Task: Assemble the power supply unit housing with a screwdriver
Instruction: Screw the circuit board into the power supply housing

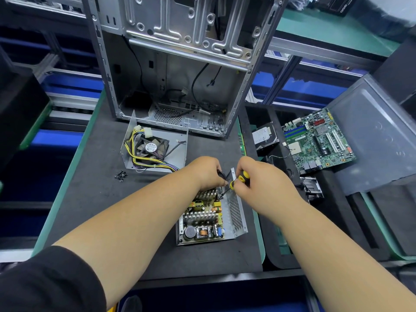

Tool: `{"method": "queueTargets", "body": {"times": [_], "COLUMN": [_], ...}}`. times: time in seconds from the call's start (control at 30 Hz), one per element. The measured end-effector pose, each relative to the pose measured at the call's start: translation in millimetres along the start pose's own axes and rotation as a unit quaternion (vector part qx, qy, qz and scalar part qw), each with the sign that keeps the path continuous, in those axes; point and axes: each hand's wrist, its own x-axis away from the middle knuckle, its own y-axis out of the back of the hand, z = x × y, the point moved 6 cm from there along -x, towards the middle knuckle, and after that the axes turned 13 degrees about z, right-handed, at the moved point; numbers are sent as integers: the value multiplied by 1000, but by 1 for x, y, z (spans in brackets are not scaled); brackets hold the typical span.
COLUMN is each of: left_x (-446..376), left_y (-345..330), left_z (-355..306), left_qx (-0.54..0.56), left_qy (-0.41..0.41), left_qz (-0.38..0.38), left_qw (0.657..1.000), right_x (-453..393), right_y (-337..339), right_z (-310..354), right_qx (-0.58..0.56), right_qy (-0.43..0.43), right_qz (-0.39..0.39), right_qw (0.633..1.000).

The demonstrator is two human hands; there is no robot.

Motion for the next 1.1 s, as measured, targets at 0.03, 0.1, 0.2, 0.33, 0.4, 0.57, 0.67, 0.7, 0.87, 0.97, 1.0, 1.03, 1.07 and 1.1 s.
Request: {"method": "queueTargets", "body": {"times": [0.03, 0.1, 0.2, 0.33, 0.4, 0.57, 0.67, 0.7, 0.87, 0.97, 1.0, 1.03, 1.07, 1.1], "left_x": [0, 0, 0, -1, -1, -2, -2, -2, -2, -2, -1, -1, 0, 0], "left_y": [0, 0, 0, -1, -1, -1, -1, -1, -2, -1, -2, -2, -2, -2], "left_z": [0, 0, 0, 1, 1, 2, 1, 1, 2, 1, 1, 1, 0, 0], "left_qx": [-1, -1, -1, -1, 0, -5, -5, -3, 1, 2, 3, 5, 7, 9], "left_qy": [1, 1, 1, 2, 4, -1, -5, -5, -3, -6, -7, -7, -7, -8], "left_qz": [1, 3, 4, 5, 3, 7, 7, 5, 2, 6, 8, 11, 13, 15], "left_qw": [1000, 1000, 1000, 1000, 1000, 1000, 1000, 1000, 1000, 1000, 1000, 1000, 1000, 1000], "right_x": [0, 0, 0, -1, -1, -3, -7, -9, -16, -20, -21, -23, -24, -26], "right_y": [0, -1, -2, -4, -5, -5, -5, -5, -4, -4, -4, -4, -5, -6], "right_z": [0, 1, 1, 1, 2, 7, 8, 8, 4, 8, 10, 12, 14, 14], "right_qx": [0, 2, 5, 8, 13, 50, 61, 68, 113, 148, 160, 174, 191, 209], "right_qy": [1, 0, -2, -6, -7, 14, 26, 25, 6, 1, 2, 1, -3, -15], "right_qz": [1, 4, 8, 17, 21, 55, 96, 108, 109, 100, 92, 84, 76, 72], "right_qw": [1000, 1000, 1000, 1000, 1000, 997, 993, 992, 987, 984, 983, 981, 979, 975]}}
